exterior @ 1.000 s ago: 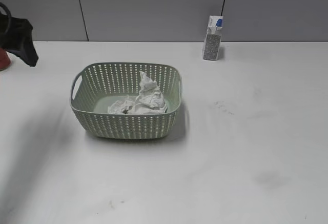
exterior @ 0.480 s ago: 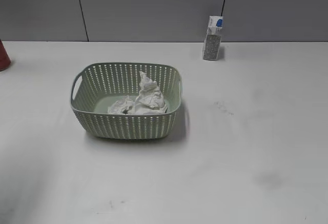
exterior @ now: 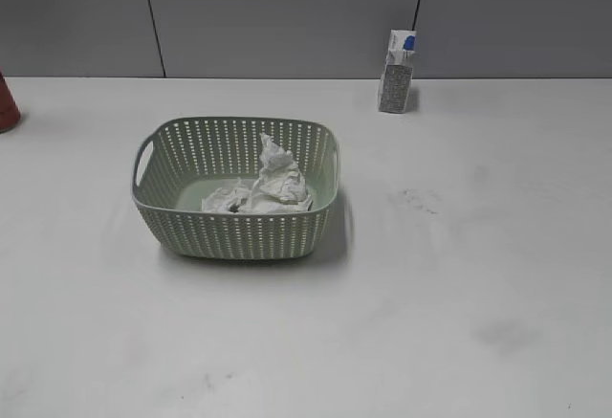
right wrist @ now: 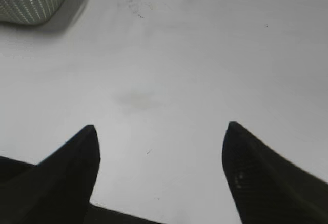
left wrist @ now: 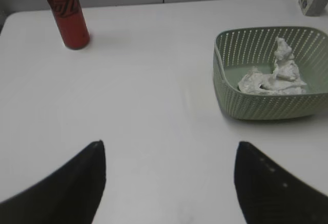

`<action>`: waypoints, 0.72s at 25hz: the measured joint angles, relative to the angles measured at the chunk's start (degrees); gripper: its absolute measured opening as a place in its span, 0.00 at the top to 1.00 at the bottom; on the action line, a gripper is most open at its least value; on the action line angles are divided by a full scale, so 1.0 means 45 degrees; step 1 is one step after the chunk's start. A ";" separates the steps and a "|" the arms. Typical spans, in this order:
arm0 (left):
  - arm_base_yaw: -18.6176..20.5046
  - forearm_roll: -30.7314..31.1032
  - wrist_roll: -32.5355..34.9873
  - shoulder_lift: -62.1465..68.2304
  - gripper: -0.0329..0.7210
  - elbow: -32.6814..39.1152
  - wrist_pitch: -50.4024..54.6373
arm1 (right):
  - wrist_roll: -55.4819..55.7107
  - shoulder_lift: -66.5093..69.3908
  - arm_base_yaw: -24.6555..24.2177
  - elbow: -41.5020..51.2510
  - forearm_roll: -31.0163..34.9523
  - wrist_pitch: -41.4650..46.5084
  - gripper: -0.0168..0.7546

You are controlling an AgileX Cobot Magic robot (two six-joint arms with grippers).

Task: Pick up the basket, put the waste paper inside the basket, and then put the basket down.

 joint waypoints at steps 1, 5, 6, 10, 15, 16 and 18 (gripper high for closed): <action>0.0000 0.0046 0.0000 -0.0752 0.18 0.0175 0.0089 | 0.0000 0.0000 0.0102 -0.0013 -0.0089 -0.0032 0.21; 0.0000 0.0390 0.0012 -0.3021 0.18 0.0759 0.0523 | 0.0310 0.0000 0.0169 -0.0022 -0.0398 -0.0046 0.21; 0.0000 0.0449 0.0012 -0.3337 0.18 0.0882 0.0703 | 0.0496 0.0000 0.0169 -0.0010 -0.0484 -0.0046 0.21; 0.0000 0.0571 0.0024 -0.3423 0.18 0.1422 0.0891 | 0.1451 -0.0591 0.0169 -0.0010 -0.1117 -0.0039 0.21; 0.0000 0.0714 -0.0027 -0.3521 0.19 0.1485 0.0859 | 0.2386 -0.1901 0.0169 0.0015 -0.1674 -0.0044 0.21; 0.0000 0.0830 -0.0075 -0.3526 0.21 0.1495 0.0859 | 0.2469 -0.1913 0.0169 0.0015 -0.1722 -0.0029 0.21; 0.0000 0.0995 -0.0164 -0.3526 0.25 0.1509 0.0859 | 0.2495 -0.1916 0.0169 0.0015 -0.1722 -0.0029 0.21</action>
